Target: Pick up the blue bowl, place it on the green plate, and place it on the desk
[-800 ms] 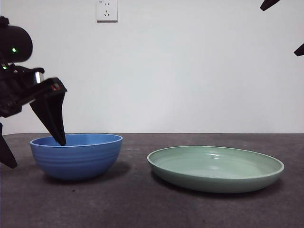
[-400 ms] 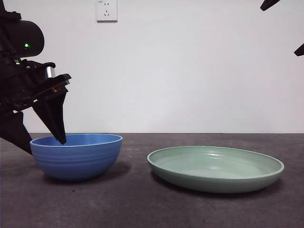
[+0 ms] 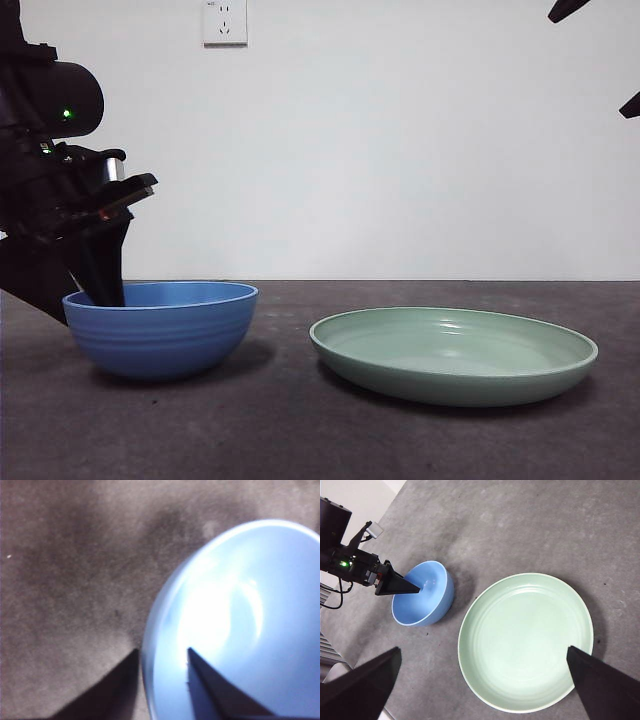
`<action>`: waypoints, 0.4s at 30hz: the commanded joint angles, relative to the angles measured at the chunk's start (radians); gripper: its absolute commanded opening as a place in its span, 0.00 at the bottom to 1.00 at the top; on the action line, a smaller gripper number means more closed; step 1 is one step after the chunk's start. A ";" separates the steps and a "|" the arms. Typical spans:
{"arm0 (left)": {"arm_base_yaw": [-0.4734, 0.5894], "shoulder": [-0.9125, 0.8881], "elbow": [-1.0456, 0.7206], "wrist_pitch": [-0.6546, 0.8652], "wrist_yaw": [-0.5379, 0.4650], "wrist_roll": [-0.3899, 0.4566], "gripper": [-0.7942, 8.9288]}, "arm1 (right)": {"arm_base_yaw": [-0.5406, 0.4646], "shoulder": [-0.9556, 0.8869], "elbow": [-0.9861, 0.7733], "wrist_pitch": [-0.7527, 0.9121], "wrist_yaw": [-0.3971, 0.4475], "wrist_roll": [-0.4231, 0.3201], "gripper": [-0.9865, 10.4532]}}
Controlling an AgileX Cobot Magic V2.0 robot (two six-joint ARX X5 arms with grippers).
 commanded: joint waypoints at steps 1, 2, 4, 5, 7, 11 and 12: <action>-0.003 0.018 0.024 0.001 -0.010 -0.003 0.09 | 0.003 0.006 0.016 0.006 -0.003 -0.004 0.64; -0.003 0.018 0.029 -0.003 -0.010 -0.003 0.09 | 0.003 0.006 0.016 0.006 -0.003 -0.004 0.64; -0.003 0.018 0.044 -0.010 -0.010 -0.003 0.09 | 0.003 0.005 0.016 0.006 -0.003 -0.005 0.64; -0.003 0.018 0.056 -0.017 -0.010 -0.003 0.09 | 0.003 0.005 0.016 0.006 -0.003 -0.005 0.64; -0.007 0.018 0.093 -0.053 -0.010 -0.002 0.09 | 0.003 0.002 0.016 0.006 -0.002 -0.005 0.64; -0.032 0.018 0.198 -0.143 -0.013 0.006 0.09 | -0.005 -0.019 0.016 -0.002 0.016 -0.005 0.64; -0.041 0.018 0.227 -0.166 -0.018 0.005 0.09 | -0.006 -0.026 0.016 -0.008 0.027 -0.005 0.64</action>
